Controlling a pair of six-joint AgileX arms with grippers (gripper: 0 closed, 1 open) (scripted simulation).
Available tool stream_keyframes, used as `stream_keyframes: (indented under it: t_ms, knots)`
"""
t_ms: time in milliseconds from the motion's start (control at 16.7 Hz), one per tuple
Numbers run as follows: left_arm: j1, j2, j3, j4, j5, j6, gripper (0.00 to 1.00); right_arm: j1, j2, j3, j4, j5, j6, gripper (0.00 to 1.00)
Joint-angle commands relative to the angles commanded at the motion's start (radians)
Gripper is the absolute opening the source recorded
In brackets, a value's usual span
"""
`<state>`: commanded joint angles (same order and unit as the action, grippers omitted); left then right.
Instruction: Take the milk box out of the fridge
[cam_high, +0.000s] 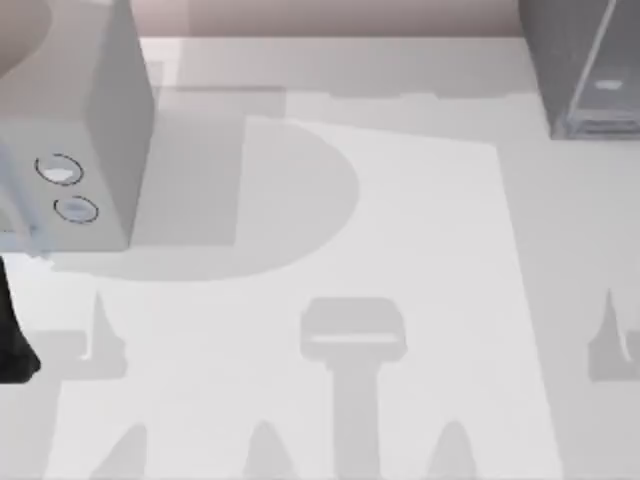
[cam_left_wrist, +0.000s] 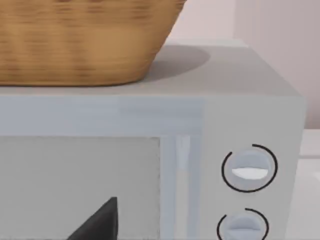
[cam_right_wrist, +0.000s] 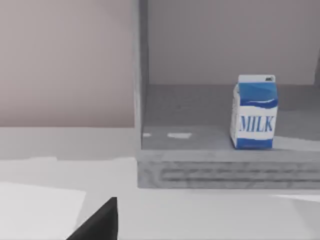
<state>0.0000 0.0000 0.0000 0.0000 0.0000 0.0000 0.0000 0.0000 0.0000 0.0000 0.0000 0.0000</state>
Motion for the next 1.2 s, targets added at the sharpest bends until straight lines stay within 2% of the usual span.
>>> stream_keyframes:
  t_ms: [240,420,660,1200]
  knots:
    - [0.0,0.0,0.0,0.0,0.0,0.0,1.0,-0.013,0.031,0.005,0.032,-0.013,0.001,1.0]
    - [0.0,0.0,0.0,0.0,0.0,0.0,1.0,-0.061,0.158,0.025,0.159,-0.056,0.004,1.0]
    - [0.0,0.0,0.0,0.0,0.0,0.0,1.0,-0.161,0.472,0.06,0.458,-0.147,0.011,1.0]
    - [0.0,0.0,0.0,0.0,0.0,0.0,1.0,-0.409,1.393,0.127,1.223,-0.388,0.021,1.0]
